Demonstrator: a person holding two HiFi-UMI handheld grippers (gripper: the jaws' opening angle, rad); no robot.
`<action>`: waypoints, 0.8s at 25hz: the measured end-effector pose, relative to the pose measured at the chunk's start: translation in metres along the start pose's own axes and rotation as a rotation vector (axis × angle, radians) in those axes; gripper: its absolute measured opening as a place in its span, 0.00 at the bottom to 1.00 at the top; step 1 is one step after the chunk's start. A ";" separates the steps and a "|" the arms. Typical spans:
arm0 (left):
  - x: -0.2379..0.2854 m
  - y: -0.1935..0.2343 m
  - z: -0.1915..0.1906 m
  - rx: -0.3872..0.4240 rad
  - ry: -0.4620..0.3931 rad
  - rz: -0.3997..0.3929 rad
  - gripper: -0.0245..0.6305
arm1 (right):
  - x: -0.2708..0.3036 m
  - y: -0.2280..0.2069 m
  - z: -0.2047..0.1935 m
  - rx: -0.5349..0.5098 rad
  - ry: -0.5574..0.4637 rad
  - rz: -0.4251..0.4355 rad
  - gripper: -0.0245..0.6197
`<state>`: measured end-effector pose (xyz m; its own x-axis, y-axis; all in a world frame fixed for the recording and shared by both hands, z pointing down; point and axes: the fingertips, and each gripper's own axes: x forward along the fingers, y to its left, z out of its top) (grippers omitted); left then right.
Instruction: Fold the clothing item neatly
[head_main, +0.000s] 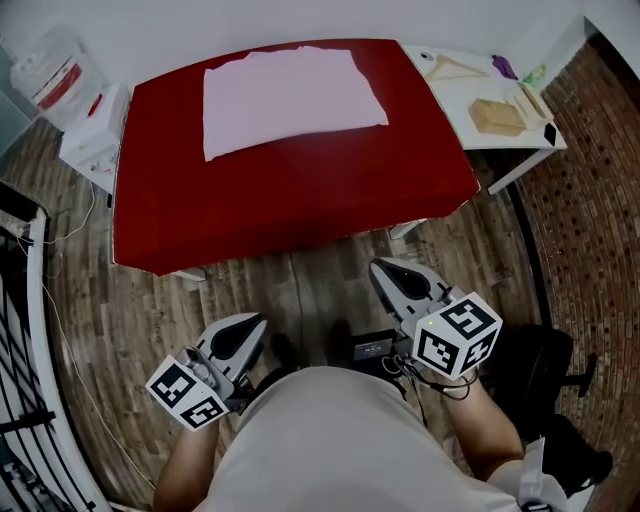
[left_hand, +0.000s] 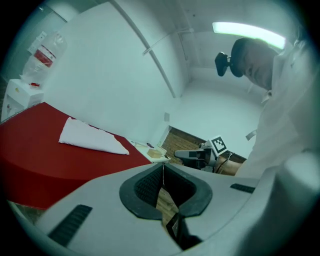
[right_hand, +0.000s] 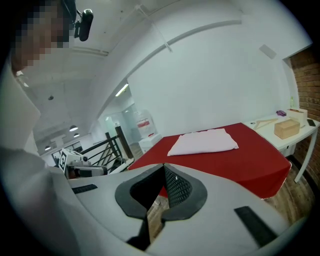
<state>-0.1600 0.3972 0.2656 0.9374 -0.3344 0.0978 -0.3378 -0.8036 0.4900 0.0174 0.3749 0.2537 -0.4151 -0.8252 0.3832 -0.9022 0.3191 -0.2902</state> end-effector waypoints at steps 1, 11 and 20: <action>0.002 -0.003 0.001 0.004 0.003 -0.013 0.05 | 0.000 0.001 0.004 -0.004 -0.005 0.003 0.06; 0.023 -0.013 -0.007 -0.034 0.029 -0.071 0.05 | -0.001 -0.011 0.017 -0.015 -0.021 -0.004 0.06; 0.036 -0.011 -0.018 -0.052 0.076 -0.066 0.05 | 0.003 -0.019 0.022 -0.037 -0.053 -0.019 0.06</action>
<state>-0.1214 0.4030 0.2798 0.9619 -0.2413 0.1283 -0.2718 -0.7952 0.5420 0.0361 0.3558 0.2414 -0.3915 -0.8548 0.3407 -0.9141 0.3188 -0.2506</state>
